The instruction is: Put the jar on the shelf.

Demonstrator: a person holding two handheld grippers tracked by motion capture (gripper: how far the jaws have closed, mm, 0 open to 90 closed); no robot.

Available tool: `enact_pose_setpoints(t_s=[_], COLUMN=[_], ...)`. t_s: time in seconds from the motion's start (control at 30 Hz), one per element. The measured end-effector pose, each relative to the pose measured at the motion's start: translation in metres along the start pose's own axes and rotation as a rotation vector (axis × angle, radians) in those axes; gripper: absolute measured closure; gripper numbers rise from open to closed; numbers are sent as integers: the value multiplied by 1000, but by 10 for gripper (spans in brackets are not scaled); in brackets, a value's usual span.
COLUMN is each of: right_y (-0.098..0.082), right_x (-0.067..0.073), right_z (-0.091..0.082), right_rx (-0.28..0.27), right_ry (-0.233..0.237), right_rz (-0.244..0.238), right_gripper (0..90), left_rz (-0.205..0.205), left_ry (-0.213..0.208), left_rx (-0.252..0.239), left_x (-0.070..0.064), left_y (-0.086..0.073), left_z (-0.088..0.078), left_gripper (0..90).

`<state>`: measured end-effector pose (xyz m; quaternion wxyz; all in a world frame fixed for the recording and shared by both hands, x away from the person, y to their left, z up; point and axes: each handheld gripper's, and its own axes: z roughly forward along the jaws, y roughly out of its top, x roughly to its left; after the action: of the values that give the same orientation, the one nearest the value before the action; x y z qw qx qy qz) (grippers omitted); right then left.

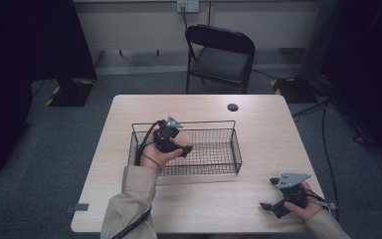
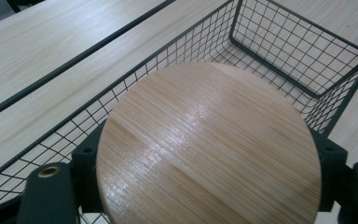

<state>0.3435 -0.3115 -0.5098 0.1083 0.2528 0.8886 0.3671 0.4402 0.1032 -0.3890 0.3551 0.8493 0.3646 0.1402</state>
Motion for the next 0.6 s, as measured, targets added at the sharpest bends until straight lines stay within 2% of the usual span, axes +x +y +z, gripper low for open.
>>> enact_pose_setpoints(t_s=[0.4,0.6], right_y=[0,-1], right_x=[0,1], right_z=[0,-1], right_rx=[0,0], right_ry=[-1,-1], right_rz=[2,2], right_gripper=[0,0], left_rz=[-18,-45], left_ry=[7,14], left_rx=[19,30], left_x=[5,8], left_y=[-8,-11], left_z=[11,16], left_gripper=[232,232])
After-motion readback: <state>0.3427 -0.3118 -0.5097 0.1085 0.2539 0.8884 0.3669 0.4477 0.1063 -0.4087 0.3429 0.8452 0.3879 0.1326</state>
